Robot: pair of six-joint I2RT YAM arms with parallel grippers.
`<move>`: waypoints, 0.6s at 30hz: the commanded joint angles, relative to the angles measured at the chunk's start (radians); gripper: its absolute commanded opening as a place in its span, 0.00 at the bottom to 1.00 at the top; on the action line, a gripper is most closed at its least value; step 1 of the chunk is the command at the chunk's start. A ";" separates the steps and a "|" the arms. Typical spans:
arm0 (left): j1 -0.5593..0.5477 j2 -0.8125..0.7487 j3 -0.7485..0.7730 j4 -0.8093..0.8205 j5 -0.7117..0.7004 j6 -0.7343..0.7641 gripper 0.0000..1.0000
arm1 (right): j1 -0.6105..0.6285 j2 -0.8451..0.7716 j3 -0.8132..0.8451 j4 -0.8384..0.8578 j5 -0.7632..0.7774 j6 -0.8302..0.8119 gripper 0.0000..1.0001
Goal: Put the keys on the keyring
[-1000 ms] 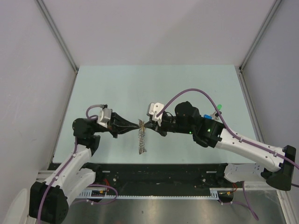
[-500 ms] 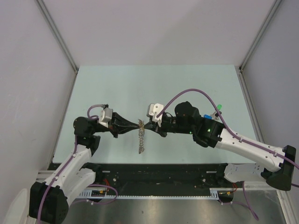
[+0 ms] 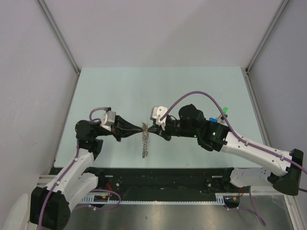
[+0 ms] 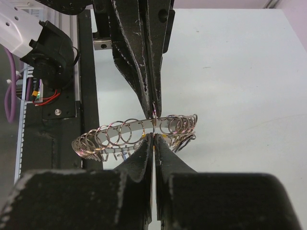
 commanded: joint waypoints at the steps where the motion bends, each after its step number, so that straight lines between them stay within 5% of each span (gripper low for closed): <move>1: 0.000 -0.007 0.034 0.065 -0.007 -0.007 0.00 | 0.006 0.010 0.043 0.007 -0.016 0.007 0.00; 18: 0.000 -0.012 0.028 0.059 -0.020 0.006 0.00 | 0.006 -0.013 0.043 0.002 0.012 0.010 0.00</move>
